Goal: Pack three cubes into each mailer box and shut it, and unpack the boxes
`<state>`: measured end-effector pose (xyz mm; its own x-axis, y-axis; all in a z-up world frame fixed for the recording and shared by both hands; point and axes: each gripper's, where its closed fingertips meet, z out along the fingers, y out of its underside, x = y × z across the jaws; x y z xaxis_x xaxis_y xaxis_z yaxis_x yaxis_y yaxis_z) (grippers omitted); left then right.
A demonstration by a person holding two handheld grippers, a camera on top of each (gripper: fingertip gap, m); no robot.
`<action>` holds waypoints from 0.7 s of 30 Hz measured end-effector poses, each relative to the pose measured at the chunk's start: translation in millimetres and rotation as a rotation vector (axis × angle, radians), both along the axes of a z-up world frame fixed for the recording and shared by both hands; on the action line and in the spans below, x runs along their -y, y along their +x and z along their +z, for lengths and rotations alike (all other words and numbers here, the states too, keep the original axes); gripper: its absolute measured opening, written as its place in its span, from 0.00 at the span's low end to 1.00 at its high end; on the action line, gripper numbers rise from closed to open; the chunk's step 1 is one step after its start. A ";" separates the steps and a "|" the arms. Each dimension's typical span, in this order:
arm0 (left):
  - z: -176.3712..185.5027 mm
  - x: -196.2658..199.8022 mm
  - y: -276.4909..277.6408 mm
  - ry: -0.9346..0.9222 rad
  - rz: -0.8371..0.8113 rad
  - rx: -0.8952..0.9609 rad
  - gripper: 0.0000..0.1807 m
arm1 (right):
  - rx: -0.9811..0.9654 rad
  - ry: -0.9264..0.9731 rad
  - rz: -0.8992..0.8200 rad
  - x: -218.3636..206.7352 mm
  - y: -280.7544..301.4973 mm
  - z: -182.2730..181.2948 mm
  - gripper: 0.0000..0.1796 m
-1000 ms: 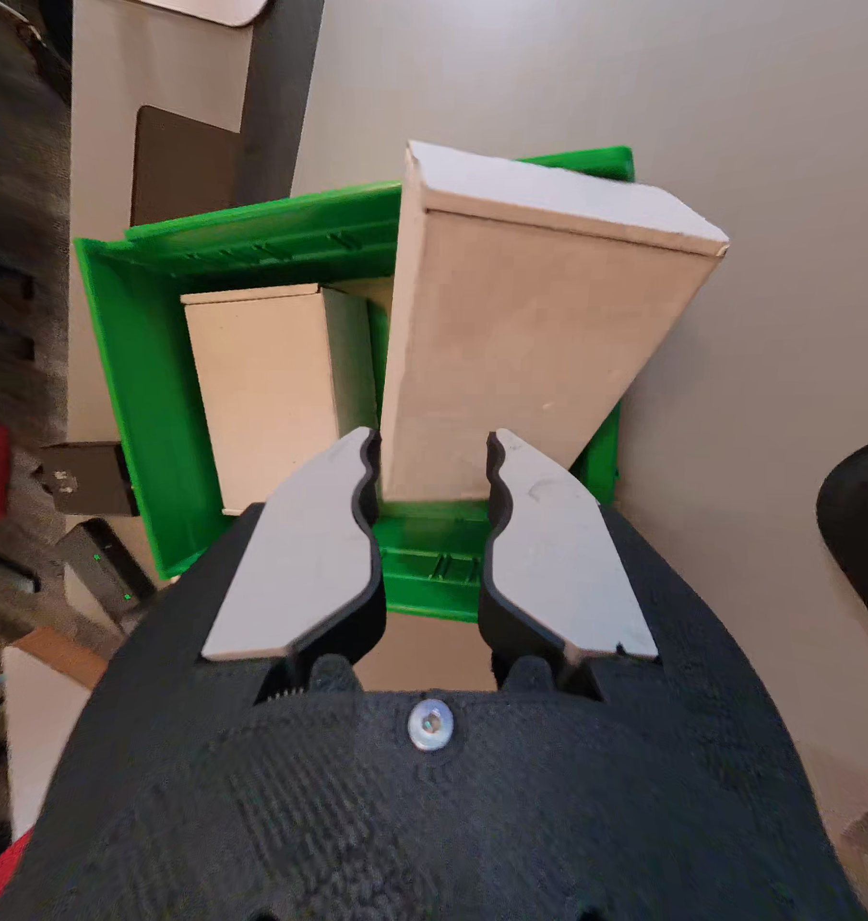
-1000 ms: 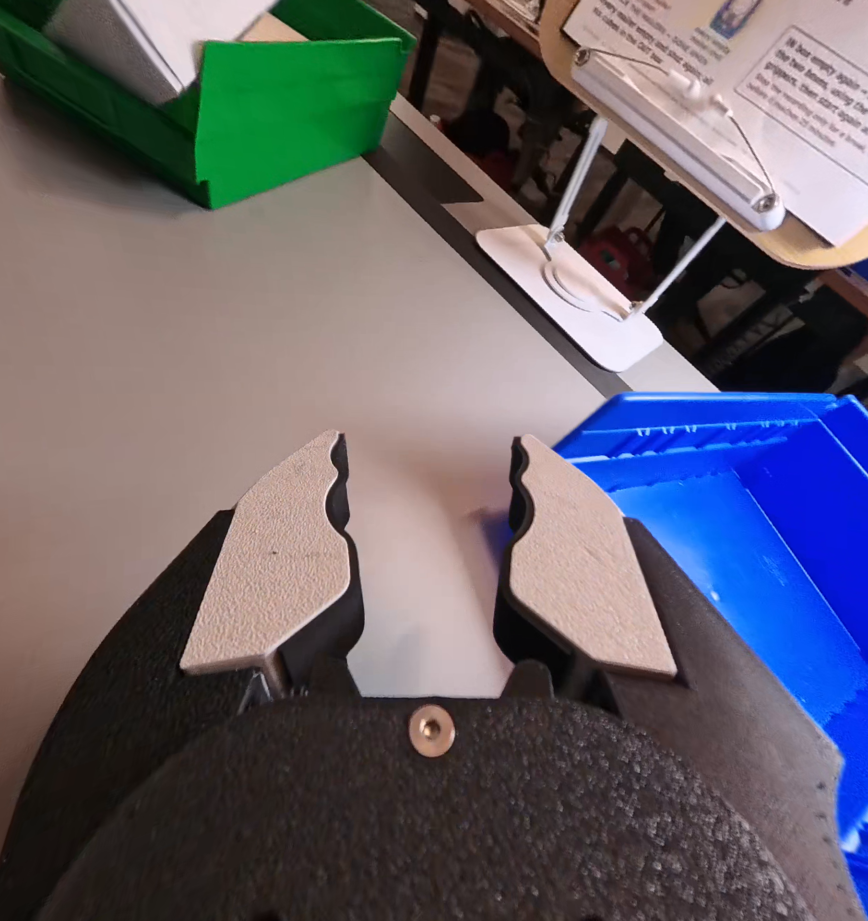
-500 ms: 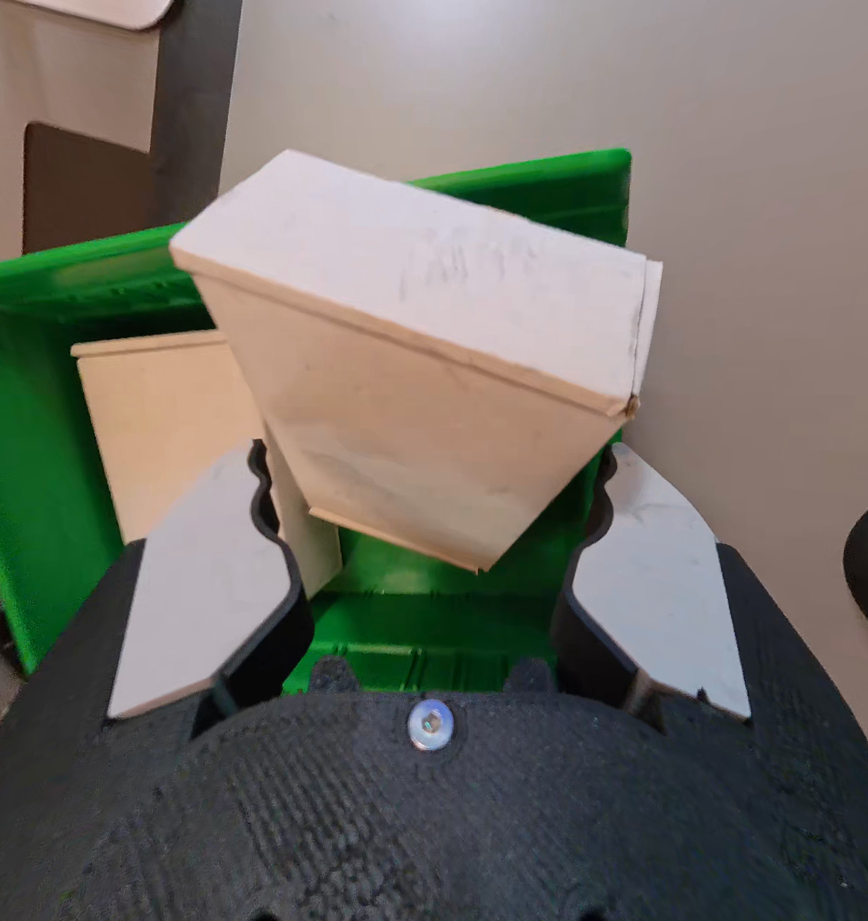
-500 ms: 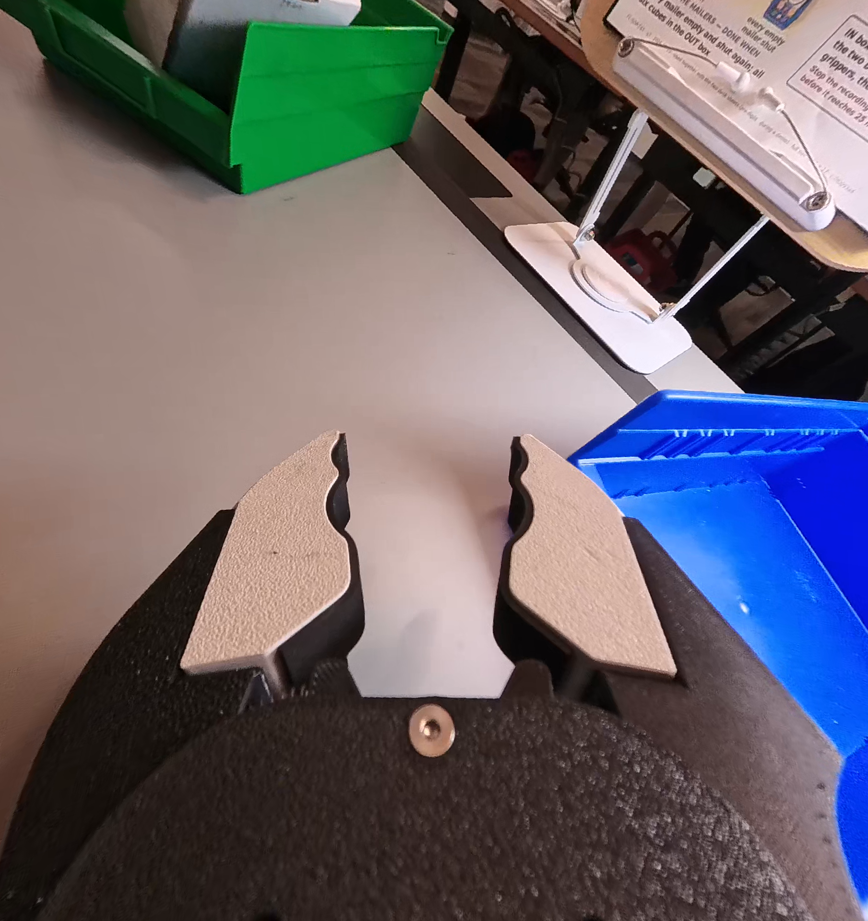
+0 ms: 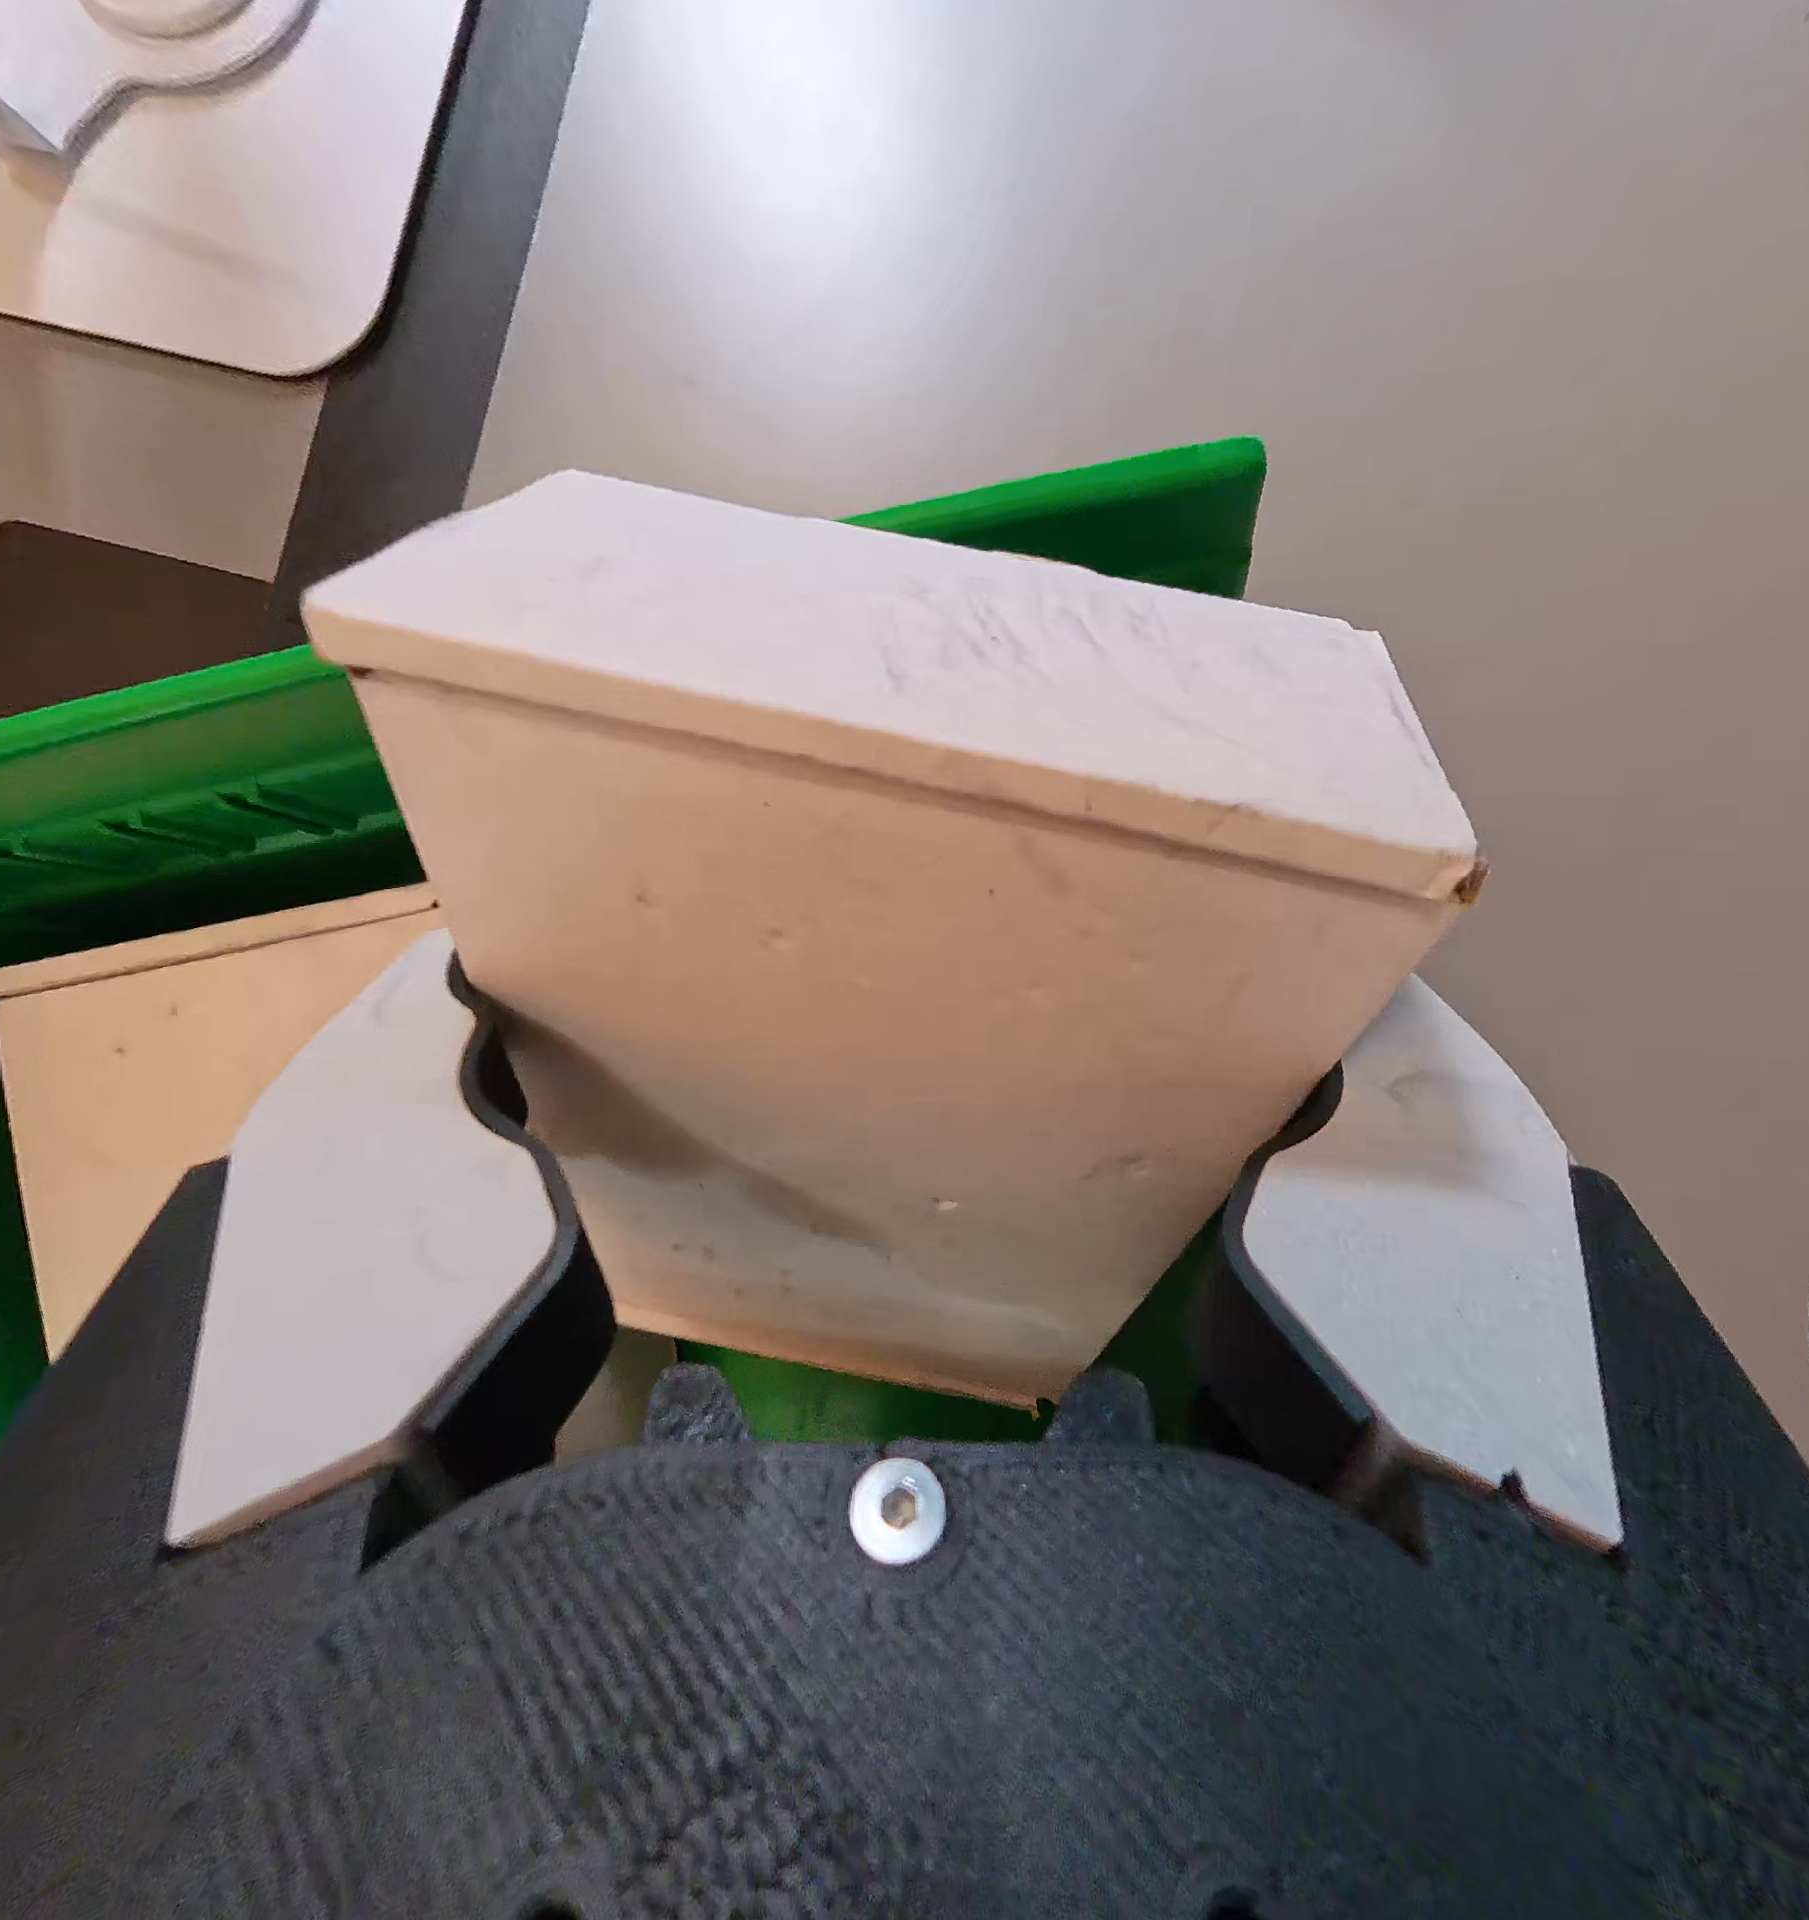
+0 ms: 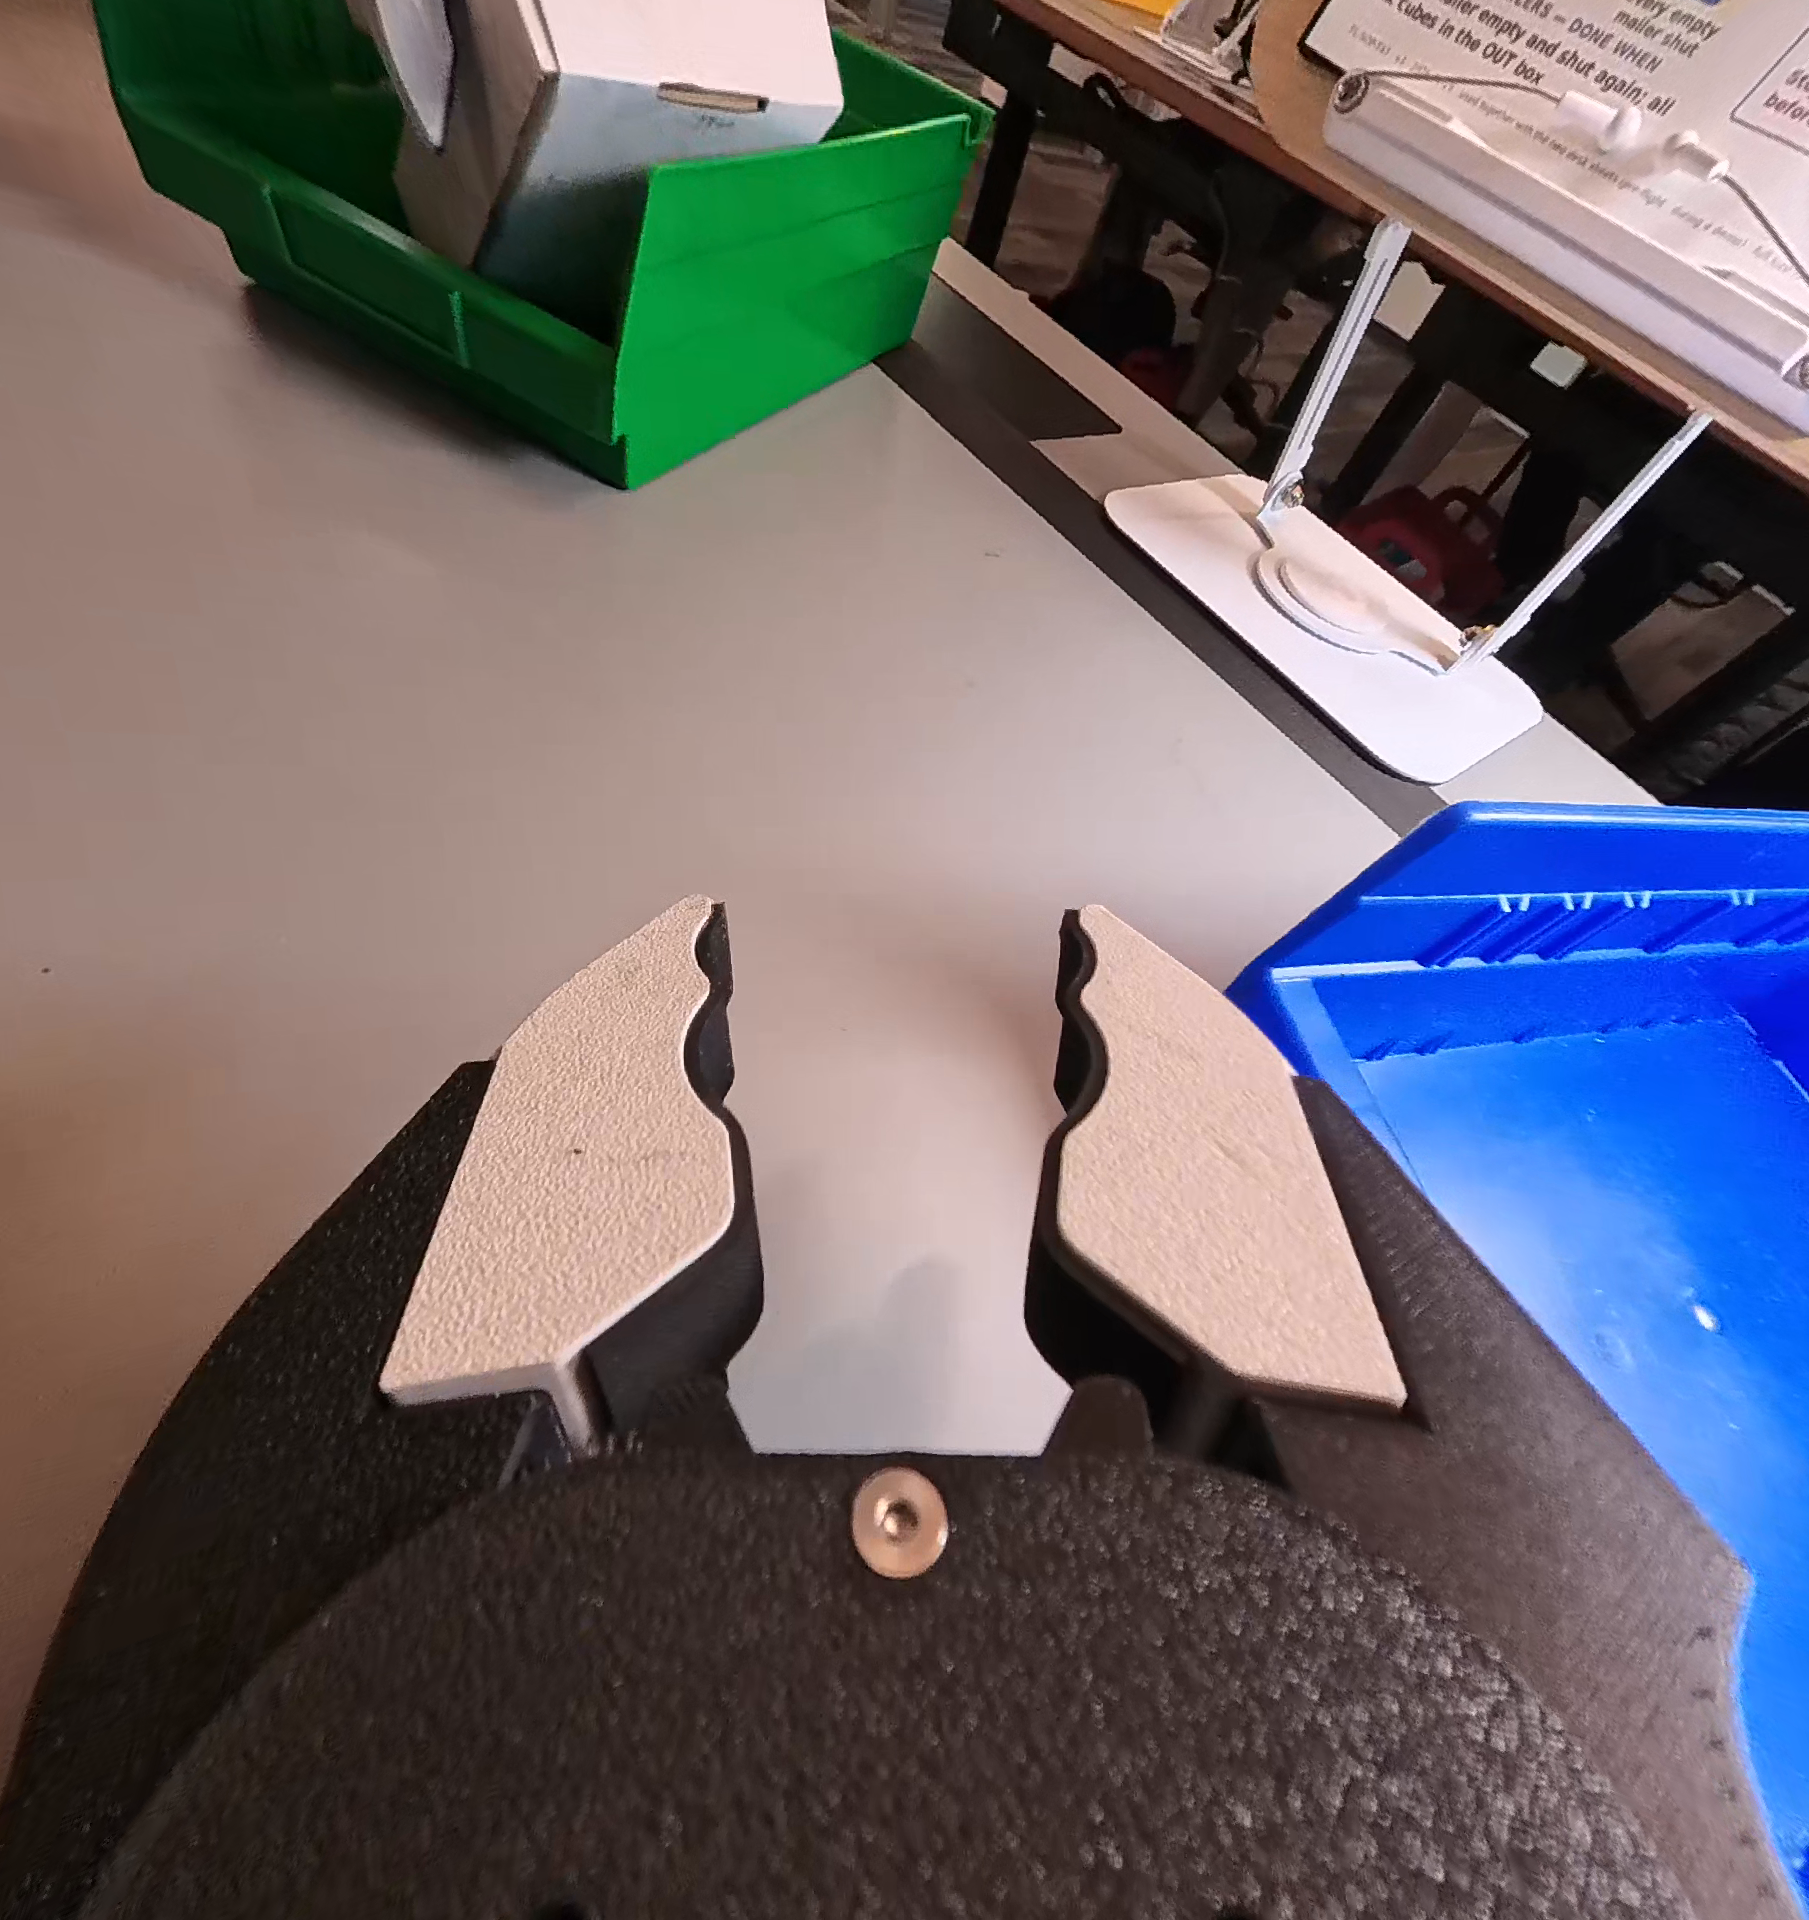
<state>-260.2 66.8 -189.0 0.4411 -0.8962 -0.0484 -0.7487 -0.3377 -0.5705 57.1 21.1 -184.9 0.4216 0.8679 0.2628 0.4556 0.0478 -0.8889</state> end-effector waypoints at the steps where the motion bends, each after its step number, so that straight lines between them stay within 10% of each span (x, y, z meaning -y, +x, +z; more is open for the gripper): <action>1: 1.0 0.4 -0.2 0.002 0.008 0.010 0.78 | -0.001 -0.002 -0.001 0.0 0.4 -0.3 0.33; 14: 124.4 47.8 59.9 0.214 -0.102 0.076 0.78 | -0.015 0.207 0.064 19.0 -18.6 28.5 0.36; 21: 97.6 103.5 154.8 0.147 -0.315 -0.139 0.78 | 0.111 0.539 0.123 47.6 -45.8 38.3 0.41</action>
